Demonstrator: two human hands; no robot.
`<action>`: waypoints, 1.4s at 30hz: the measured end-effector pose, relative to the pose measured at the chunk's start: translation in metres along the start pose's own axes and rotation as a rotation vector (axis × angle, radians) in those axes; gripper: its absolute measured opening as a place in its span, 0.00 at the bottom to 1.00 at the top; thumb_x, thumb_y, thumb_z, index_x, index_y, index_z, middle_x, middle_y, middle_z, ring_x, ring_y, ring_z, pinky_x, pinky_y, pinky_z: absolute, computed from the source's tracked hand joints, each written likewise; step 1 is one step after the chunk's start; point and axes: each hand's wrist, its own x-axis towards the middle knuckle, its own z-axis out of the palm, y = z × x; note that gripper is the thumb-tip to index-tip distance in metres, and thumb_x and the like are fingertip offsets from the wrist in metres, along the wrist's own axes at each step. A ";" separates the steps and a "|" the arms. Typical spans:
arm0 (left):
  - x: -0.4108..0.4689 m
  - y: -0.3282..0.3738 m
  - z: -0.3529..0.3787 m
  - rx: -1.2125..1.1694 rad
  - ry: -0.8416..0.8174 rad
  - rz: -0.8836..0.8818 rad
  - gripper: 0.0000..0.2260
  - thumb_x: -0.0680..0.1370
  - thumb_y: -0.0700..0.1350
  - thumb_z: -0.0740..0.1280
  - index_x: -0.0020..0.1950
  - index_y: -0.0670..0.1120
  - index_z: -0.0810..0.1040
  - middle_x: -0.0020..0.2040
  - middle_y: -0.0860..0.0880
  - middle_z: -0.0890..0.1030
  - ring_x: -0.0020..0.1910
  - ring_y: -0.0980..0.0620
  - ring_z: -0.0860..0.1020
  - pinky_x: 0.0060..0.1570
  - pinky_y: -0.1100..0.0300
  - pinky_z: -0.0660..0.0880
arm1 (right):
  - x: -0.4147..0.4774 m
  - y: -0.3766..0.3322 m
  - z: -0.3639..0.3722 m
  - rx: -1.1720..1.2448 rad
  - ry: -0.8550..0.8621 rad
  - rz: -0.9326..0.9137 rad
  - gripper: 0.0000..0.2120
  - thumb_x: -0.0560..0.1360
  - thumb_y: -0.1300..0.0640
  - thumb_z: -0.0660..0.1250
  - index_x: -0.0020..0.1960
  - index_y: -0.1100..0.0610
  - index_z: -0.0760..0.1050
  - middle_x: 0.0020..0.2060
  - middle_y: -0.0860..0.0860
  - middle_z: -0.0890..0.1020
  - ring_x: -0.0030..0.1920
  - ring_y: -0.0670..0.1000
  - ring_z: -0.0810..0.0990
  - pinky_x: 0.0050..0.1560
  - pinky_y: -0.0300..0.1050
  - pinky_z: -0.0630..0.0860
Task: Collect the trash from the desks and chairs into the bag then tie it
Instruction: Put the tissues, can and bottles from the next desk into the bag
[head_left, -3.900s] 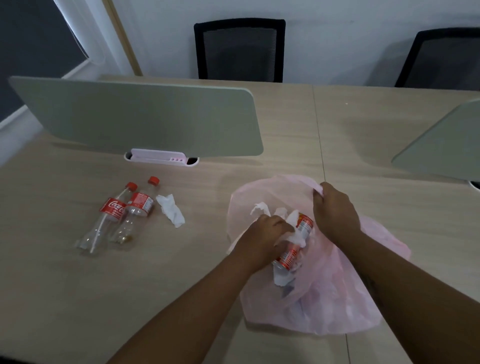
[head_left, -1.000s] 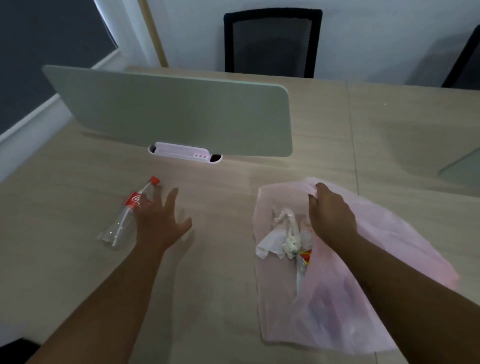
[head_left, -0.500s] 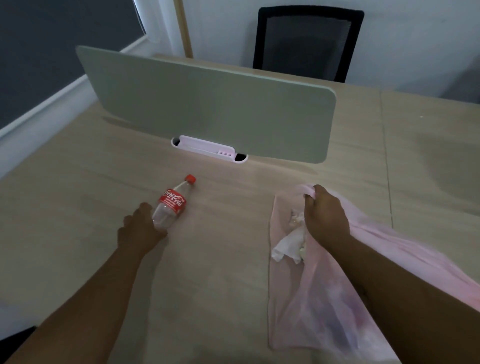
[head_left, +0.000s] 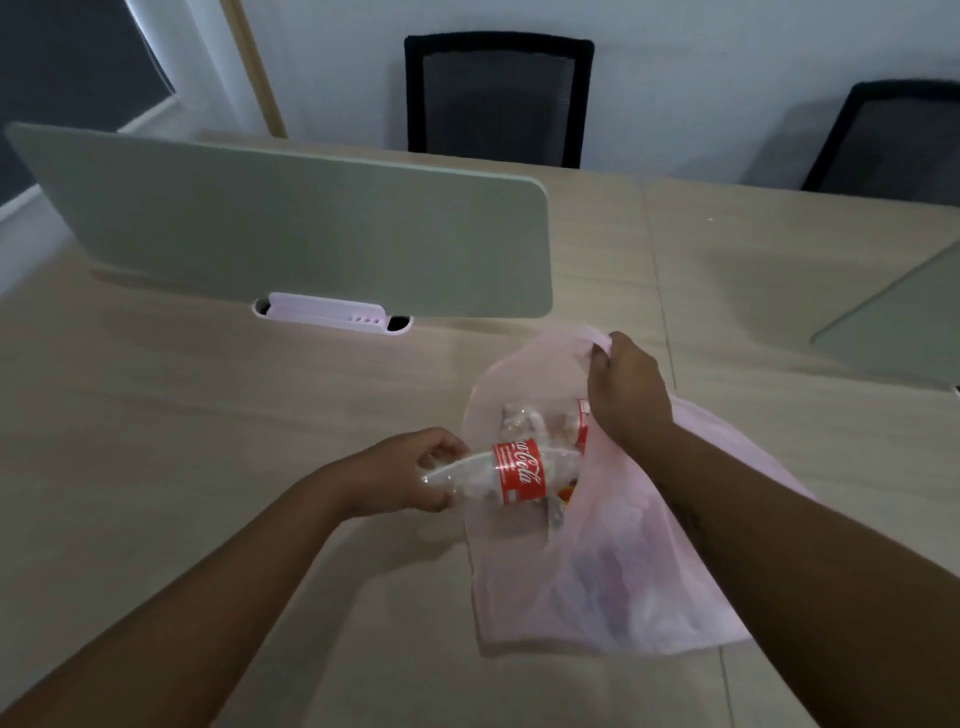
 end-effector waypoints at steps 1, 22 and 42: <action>0.007 0.009 0.014 -0.002 -0.035 0.014 0.22 0.70 0.40 0.77 0.61 0.54 0.77 0.58 0.52 0.81 0.53 0.54 0.80 0.55 0.57 0.79 | -0.001 0.002 -0.005 0.004 0.010 -0.009 0.13 0.81 0.55 0.53 0.52 0.62 0.72 0.47 0.60 0.80 0.48 0.62 0.78 0.48 0.51 0.73; 0.111 0.007 0.085 0.083 0.591 -0.200 0.11 0.81 0.52 0.64 0.56 0.45 0.78 0.54 0.41 0.82 0.56 0.38 0.79 0.50 0.52 0.73 | -0.028 0.104 -0.101 0.063 0.125 0.115 0.12 0.81 0.57 0.54 0.49 0.62 0.74 0.42 0.56 0.80 0.42 0.57 0.77 0.45 0.52 0.75; -0.035 0.229 -0.036 0.088 1.201 0.088 0.15 0.85 0.48 0.56 0.52 0.41 0.78 0.46 0.44 0.77 0.44 0.47 0.74 0.44 0.56 0.68 | 0.033 0.044 -0.229 0.059 0.234 -0.297 0.08 0.81 0.56 0.51 0.50 0.56 0.68 0.41 0.57 0.75 0.39 0.59 0.73 0.39 0.50 0.70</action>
